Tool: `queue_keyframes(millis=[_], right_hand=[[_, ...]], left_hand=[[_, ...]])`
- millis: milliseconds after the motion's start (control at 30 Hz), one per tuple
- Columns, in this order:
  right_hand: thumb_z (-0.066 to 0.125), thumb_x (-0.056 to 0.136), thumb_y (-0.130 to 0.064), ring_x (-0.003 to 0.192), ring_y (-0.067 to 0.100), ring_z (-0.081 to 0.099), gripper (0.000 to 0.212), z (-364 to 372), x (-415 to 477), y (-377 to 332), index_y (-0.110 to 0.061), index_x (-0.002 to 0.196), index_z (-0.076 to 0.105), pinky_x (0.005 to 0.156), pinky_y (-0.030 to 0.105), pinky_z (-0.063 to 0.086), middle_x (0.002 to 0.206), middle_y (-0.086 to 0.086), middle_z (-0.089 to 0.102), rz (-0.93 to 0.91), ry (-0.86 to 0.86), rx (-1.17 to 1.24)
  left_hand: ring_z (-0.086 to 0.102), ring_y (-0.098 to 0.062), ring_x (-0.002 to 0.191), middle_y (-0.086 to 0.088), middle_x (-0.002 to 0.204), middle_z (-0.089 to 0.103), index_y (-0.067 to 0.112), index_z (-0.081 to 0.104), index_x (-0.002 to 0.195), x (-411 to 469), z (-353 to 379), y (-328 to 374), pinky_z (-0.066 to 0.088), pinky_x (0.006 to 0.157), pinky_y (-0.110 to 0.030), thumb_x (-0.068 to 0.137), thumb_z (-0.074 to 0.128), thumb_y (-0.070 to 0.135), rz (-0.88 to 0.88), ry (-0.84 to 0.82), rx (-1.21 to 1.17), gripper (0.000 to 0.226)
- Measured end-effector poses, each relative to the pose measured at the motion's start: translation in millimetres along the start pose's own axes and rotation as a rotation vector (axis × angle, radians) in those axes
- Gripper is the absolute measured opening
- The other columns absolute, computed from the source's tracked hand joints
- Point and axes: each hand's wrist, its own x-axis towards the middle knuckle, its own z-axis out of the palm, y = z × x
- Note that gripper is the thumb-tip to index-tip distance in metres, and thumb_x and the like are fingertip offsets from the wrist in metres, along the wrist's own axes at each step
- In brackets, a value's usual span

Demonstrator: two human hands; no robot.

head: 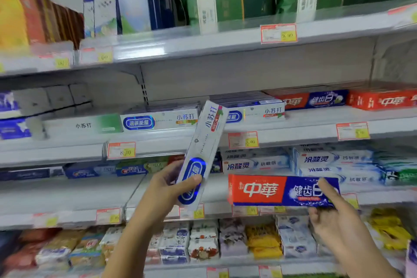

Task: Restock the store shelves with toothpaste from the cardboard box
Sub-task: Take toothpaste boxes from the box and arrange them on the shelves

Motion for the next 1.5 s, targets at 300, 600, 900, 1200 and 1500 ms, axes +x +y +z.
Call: queue_keyframes(millis=[300, 600, 900, 1200, 1500], right_hand=[[0.06, 0.084, -0.028, 0.041, 0.004, 0.051, 0.013, 17, 14, -64, -0.017, 0.091, 0.059, 0.039, 0.013, 0.044, 0.067, -0.003, 0.063, -0.273, -0.063, -0.065], [0.06, 0.08, -0.031, 0.044, 0.002, 0.054, 0.015, 14, 11, -106, -0.018, 0.087, 0.058, 0.04, 0.011, 0.044, 0.061, -0.007, 0.067, -0.431, -0.027, -0.092], [0.062, 0.077, -0.031, 0.047, 0.003, 0.057, 0.02, -5, 4, -118, -0.017, 0.09, 0.059, 0.042, 0.011, 0.047, 0.066, -0.005, 0.068, -0.45, -0.008, -0.097], [0.074, 0.057, -0.039, 0.048, 0.003, 0.058, 0.046, -1, 6, -128, -0.018, 0.095, 0.059, 0.042, 0.012, 0.047, 0.07, -0.005, 0.07, -0.473, 0.013, -0.118], [0.064, 0.082, -0.031, 0.063, 0.004, 0.065, 0.031, 11, 18, -134, -0.018, 0.109, 0.056, 0.046, 0.012, 0.049, 0.089, -0.001, 0.066, -0.479, -0.006, -0.054]], left_hand=[[0.058, 0.01, 0.064, 0.017, 0.081, 0.065, 0.025, 0.06, 0.103, 93, 12, 105, 0.042, 0.06, -0.007, 0.073, 0.079, 0.032, 0.448, -0.108, 0.73, 0.037], [0.062, -0.018, 0.081, -0.003, 0.098, 0.067, 0.015, 0.058, 0.101, 161, 69, 106, 0.05, 0.068, -0.029, 0.081, 0.072, 0.039, 0.465, -0.205, 0.959, 0.035], [0.05, -0.019, 0.108, -0.004, 0.118, 0.051, 0.037, 0.039, 0.141, 165, 51, 65, 0.043, 0.092, -0.032, 0.089, 0.058, 0.042, 0.638, -0.141, 1.067, 0.056], [0.05, -0.029, 0.098, -0.012, 0.109, 0.055, 0.028, 0.044, 0.141, 158, 54, 59, 0.04, 0.081, -0.038, 0.087, 0.063, 0.04, 0.899, 0.058, 1.388, 0.058], [0.046, -0.023, 0.105, -0.008, 0.119, 0.048, 0.04, 0.016, 0.149, 163, 52, 76, 0.042, 0.088, -0.033, 0.093, 0.046, 0.05, 0.777, -0.107, 1.434, 0.065]])
